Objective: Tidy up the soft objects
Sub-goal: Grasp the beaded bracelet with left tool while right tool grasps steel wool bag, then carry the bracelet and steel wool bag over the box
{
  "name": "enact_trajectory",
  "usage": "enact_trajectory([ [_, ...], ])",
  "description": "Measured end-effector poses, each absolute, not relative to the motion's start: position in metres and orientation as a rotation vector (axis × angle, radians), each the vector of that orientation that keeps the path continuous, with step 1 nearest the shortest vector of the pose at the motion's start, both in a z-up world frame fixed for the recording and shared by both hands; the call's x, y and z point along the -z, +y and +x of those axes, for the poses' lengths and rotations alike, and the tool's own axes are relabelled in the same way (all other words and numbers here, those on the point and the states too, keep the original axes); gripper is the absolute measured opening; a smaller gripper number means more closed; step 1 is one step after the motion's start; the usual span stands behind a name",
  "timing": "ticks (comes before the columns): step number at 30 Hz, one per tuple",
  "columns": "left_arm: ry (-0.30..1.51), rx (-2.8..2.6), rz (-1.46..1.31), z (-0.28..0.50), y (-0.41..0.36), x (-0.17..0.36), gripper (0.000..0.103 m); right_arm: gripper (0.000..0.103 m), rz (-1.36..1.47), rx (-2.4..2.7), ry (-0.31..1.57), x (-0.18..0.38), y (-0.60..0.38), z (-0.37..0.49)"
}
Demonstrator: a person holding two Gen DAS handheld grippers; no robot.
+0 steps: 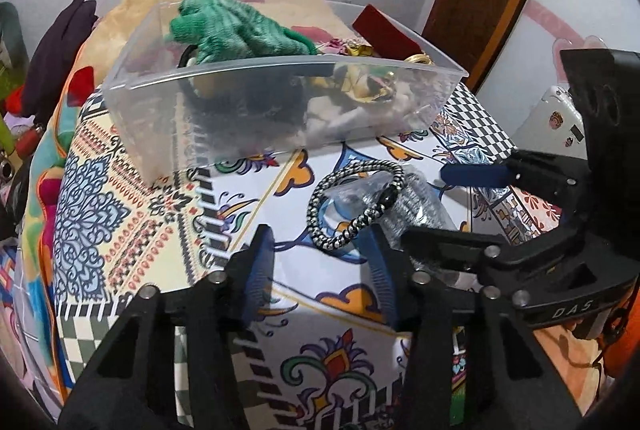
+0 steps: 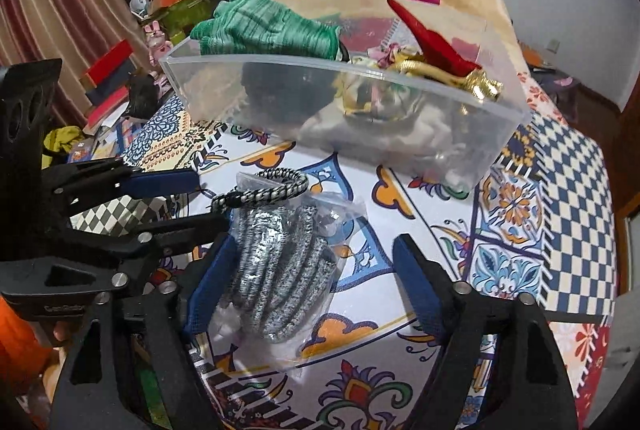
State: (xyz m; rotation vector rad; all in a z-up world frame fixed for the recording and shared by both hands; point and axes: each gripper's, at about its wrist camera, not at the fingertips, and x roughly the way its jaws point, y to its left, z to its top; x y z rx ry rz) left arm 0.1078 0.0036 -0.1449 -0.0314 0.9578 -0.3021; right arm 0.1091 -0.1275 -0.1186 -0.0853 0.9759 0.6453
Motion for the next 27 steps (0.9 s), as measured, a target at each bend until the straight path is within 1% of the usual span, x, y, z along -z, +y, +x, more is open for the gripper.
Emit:
enact_trajectory([
  [2,0.956,0.306,-0.023,0.111,-0.001,0.146,0.036,0.067,-0.076,-0.658,0.991,0.121,-0.128,0.11],
  [3,0.952,0.307,-0.019,0.112,-0.003,0.146,0.033,0.065,-0.071,-0.667,0.998,0.122,-0.128,0.11],
  [8,0.931,0.309,-0.001,0.119,-0.012,0.145,0.024,0.047,-0.057,-0.701,1.013,0.125,-0.125,0.11],
  [9,0.926,0.309,0.001,0.118,-0.012,0.144,0.019,0.045,-0.052,-0.709,1.015,0.125,-0.126,0.109],
  [10,0.923,0.308,0.003,0.118,-0.012,0.143,0.016,0.04,-0.047,-0.715,1.015,0.125,-0.126,0.109],
  [11,0.922,0.309,0.003,0.118,-0.012,0.143,0.011,0.036,-0.044,-0.718,1.014,0.125,-0.127,0.109],
  [12,0.919,0.307,0.0,0.118,-0.011,0.143,0.009,0.035,-0.043,-0.718,1.011,0.125,-0.127,0.108],
  [14,0.914,0.3,-0.009,0.118,-0.009,0.142,0.008,0.028,-0.045,-0.72,1.007,0.124,-0.127,0.108],
  [17,0.899,0.285,-0.032,0.116,0.0,0.137,0.007,0.024,-0.05,-0.709,0.99,0.121,-0.128,0.105],
  [20,0.876,0.276,-0.054,0.111,0.008,0.129,0.006,0.022,-0.043,-0.696,0.977,0.117,-0.131,0.107],
  [27,0.8,0.268,-0.052,0.1,0.018,0.103,0.006,0.021,-0.037,-0.676,0.898,0.1,-0.138,0.105],
])
